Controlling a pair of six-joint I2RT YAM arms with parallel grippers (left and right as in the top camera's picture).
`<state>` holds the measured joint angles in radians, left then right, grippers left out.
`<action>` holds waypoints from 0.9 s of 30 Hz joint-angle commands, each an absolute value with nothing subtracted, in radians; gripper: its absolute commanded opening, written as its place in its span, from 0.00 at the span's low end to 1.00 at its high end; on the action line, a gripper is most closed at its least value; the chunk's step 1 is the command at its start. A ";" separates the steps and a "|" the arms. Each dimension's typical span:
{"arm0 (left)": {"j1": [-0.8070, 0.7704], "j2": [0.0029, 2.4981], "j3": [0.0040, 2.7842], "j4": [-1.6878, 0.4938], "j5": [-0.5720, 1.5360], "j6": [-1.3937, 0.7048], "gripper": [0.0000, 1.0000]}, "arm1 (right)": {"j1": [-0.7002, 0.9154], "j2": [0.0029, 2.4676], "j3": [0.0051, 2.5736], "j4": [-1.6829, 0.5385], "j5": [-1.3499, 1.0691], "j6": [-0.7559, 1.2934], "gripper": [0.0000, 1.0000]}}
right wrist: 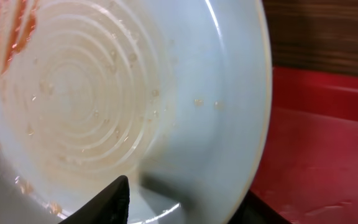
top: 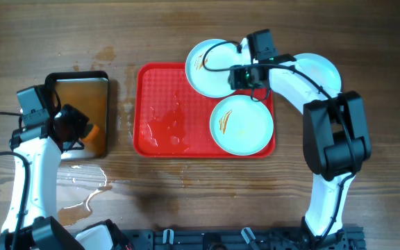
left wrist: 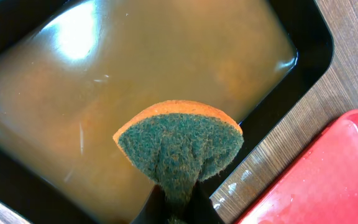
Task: Clean dirty plates on tray and stack at the side
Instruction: 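Move the right gripper back to grip the top plate's rim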
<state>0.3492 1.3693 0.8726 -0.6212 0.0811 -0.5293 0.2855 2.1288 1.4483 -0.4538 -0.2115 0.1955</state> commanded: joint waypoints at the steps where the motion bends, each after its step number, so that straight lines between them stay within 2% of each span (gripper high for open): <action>1: 0.355 1.375 0.886 -0.614 0.097 -0.528 0.04 | 0.371 2.158 1.446 -0.463 -0.278 0.220 0.50; 10: 0.355 1.375 0.886 -0.614 0.097 -0.528 0.04 | 0.507 2.157 1.454 -0.556 -0.289 0.206 0.42; 12: 0.355 1.375 0.886 -0.614 0.097 -0.528 0.04 | 0.519 2.150 1.470 -0.616 -0.288 0.194 0.33; 14: 0.355 1.375 0.886 -0.614 0.097 -0.528 0.04 | 0.520 2.129 1.482 -0.654 -0.288 0.193 0.31; 15: 0.355 1.375 0.886 -0.614 0.097 -0.528 0.04 | 0.519 2.108 1.487 -0.659 -0.284 0.193 0.33; 16: 0.355 1.375 0.886 -0.614 0.097 -0.528 0.04 | 0.517 2.088 1.492 -0.660 -0.271 0.194 0.43; 18: 0.355 1.375 0.886 -0.614 0.097 -0.528 0.04 | 0.514 2.055 1.505 -0.655 -0.213 0.213 0.52; 20: 0.355 1.375 0.886 -0.614 0.097 -0.528 0.04 | 0.512 2.034 1.512 -0.599 -0.147 0.210 0.68; 22: 0.355 1.375 0.886 -0.614 0.097 -0.528 0.04 | 0.512 2.039 1.512 -0.519 -0.133 0.190 0.72; 27: 0.355 1.375 0.886 -0.614 0.110 -0.528 0.04 | 0.512 2.081 1.512 -0.401 -0.123 0.188 0.73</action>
<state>0.3492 1.3693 0.8726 -0.6212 0.0814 -0.5293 0.5156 2.0663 1.4960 -0.4366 -0.1555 0.1993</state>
